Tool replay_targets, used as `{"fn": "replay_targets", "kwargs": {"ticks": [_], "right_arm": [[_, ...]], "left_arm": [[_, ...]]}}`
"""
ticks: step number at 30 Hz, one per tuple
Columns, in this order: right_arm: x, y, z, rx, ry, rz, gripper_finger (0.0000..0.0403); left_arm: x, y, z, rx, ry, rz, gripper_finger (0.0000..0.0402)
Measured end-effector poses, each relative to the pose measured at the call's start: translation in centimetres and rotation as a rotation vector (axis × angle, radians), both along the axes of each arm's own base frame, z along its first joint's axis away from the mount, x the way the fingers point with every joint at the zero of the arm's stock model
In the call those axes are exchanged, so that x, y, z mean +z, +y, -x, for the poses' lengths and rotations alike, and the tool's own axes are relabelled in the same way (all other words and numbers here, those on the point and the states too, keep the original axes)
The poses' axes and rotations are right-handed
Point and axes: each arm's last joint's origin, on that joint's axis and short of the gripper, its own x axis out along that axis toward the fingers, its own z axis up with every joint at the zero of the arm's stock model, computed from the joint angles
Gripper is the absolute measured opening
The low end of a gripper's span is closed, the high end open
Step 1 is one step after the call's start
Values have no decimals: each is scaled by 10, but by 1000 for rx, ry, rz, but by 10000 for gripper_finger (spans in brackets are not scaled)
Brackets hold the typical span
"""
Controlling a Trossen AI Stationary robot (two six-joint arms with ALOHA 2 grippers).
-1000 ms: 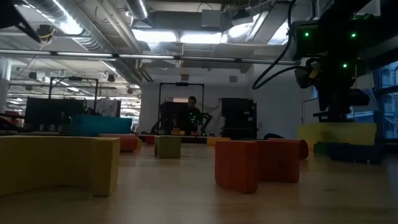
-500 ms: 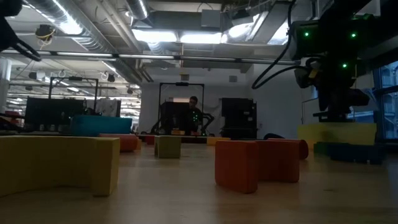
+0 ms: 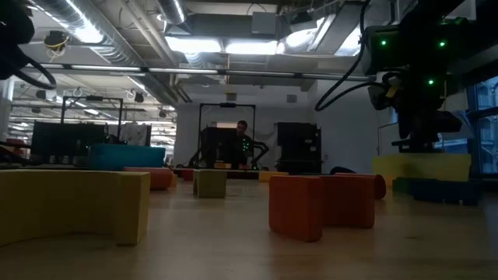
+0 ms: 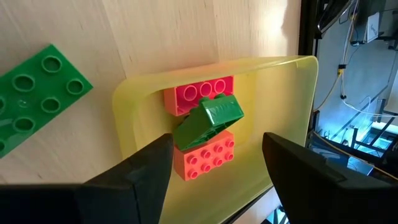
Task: Sort blocks by size
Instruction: Put the blue game piece into the yellow bin
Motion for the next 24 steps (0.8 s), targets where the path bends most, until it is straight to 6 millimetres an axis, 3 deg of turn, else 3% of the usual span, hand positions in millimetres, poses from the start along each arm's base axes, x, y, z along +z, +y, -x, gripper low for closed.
{"fn": "replay_targets", "kwargs": {"ticks": [18,24], "right_arm": [[0,0,0,0,0,0,248],[0,0,0,0,0,0,248]], "left_arm": [[-22,-5,-7,-61,48,-73,181],[-21,-7,-9,-70,20,-58,121]]}}
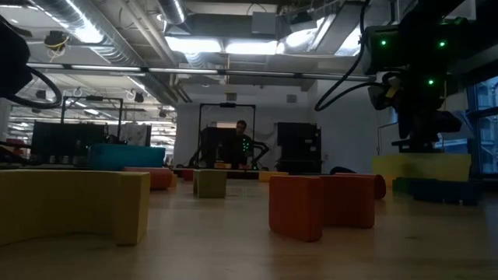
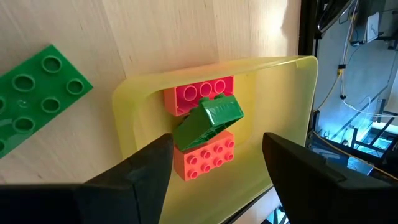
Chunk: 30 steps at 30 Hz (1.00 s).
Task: Sort blocks by size
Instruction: Put the blue game piece into the yellow bin
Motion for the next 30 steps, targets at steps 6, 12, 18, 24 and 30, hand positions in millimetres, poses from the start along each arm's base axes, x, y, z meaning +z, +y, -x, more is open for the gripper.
{"fn": "replay_targets", "kwargs": {"ticks": [6,12,18,24,30], "right_arm": [[1,-1,1,6,15,35,248],[5,-2,3,16,28,114,248],[13,-2,7,24,-23,119,248],[20,0,4,54,-147,63,248],[27,2,-19,192,-396,-76,248]], "left_arm": [[1,-2,-5,11,-64,8,77],[8,2,-19,25,-248,-17,77],[33,23,-38,7,-536,-80,77],[48,58,-62,5,-741,-256,77],[50,104,-82,-33,-798,-430,82]]}}
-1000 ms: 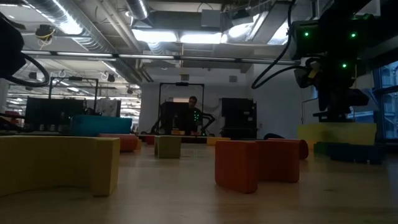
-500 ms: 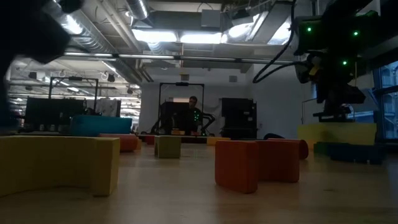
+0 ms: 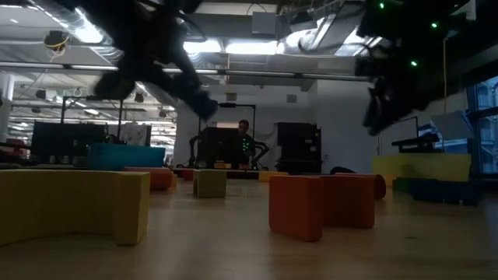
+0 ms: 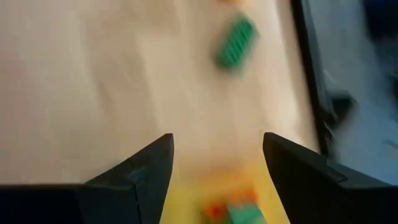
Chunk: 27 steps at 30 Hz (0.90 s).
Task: Sort blocks by size
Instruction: Put the blue game piece into the yellow bin
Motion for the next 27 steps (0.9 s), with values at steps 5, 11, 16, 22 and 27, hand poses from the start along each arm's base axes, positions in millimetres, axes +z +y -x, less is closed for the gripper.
{"fn": "replay_targets", "kwargs": {"ticks": [5,11,16,22,27], "right_arm": [[12,3,-21,177,-237,-91,248],[28,3,-36,300,-433,-39,248],[37,2,-45,334,-544,23,248],[31,0,-60,389,-579,51,248],[19,4,-77,439,-577,91,248]], "left_arm": [[3,34,-14,24,-74,-113,80],[13,60,-22,65,-173,-186,83],[17,73,-25,100,-226,-208,81],[14,82,-31,133,-257,-211,84],[5,88,-40,155,-274,-210,82]]}}
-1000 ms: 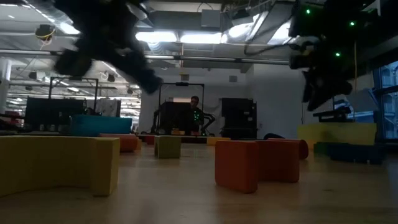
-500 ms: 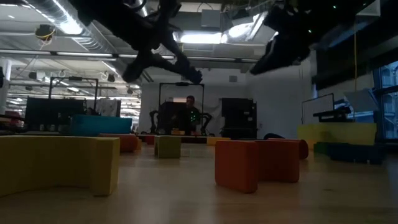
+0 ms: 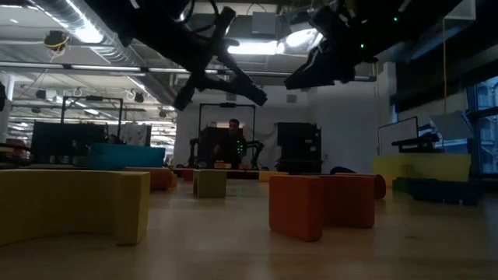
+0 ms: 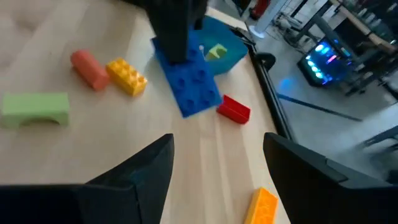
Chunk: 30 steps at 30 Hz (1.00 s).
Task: Sort blocks by size
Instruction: Put the blue game piece into the yellow bin
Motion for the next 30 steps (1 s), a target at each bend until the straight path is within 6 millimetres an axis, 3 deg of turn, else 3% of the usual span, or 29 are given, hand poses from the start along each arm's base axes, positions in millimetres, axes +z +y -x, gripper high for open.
{"fn": "replay_targets", "kwargs": {"ticks": [7,22,30], "right_arm": [[-12,13,-19,61,-7,167,248],[-43,13,-35,36,64,185,248],[-48,13,-37,38,75,187,248]], "left_arm": [[-17,4,-9,11,26,8,86],[-30,5,-23,10,-29,25,84],[-31,4,-24,-16,-34,30,88]]}}
